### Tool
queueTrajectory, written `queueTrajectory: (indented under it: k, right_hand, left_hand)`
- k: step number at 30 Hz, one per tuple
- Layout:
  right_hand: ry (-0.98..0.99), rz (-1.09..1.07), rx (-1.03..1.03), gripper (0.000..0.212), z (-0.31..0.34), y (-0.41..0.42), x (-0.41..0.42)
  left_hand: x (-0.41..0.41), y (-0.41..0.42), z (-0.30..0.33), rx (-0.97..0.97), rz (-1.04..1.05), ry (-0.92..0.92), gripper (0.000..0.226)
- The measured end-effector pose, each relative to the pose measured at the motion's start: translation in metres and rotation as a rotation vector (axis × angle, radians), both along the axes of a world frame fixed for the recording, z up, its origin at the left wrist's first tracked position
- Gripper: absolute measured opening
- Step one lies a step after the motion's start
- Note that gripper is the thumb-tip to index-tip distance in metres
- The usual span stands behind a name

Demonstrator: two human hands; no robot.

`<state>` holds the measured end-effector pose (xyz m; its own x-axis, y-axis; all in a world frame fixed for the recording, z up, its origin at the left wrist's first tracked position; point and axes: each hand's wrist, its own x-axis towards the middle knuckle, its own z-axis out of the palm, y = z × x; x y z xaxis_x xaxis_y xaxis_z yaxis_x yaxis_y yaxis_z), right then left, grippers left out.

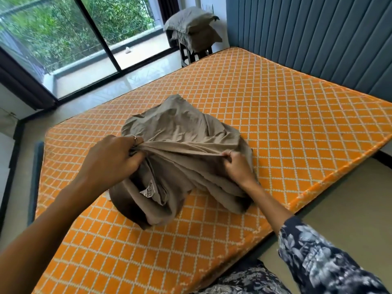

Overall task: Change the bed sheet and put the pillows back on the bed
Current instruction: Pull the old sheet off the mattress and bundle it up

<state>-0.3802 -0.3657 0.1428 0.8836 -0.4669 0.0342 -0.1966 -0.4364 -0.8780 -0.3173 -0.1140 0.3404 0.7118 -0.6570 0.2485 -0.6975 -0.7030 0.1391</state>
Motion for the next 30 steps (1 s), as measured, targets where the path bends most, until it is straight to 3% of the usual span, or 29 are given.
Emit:
queueTrajectory:
  k: [7,9,14,18,26,30]
  right_hand:
    - [-0.276,-0.338,-0.028,0.022,0.052,-0.045,0.012]
    - [-0.201,-0.245,-0.001,0.033,0.032,-0.028,-0.001]
    - [0.057,0.19,0.023,0.061,-0.03,0.019,-0.028]
    - [0.063,0.221,0.019,0.067,-0.041,0.041,-0.026]
    - [0.058,0.158,-0.016,0.058,-0.044,0.046,-0.021]
    - [0.202,0.362,0.176,0.051,-0.029,0.018,-0.014]
  left_hand:
    - [0.015,-0.014,0.0,-0.069,0.036,0.058,0.035]
    - [0.018,-0.018,0.002,-0.077,0.034,0.081,0.025]
    - [0.026,-0.02,0.006,-0.051,0.064,0.12,0.029]
    - [0.03,-0.023,0.007,-0.058,0.087,0.134,0.022]
    - [0.034,-0.026,0.007,-0.037,0.073,0.129,0.025]
    - [0.037,-0.024,0.009,-0.027,0.063,0.139,0.025]
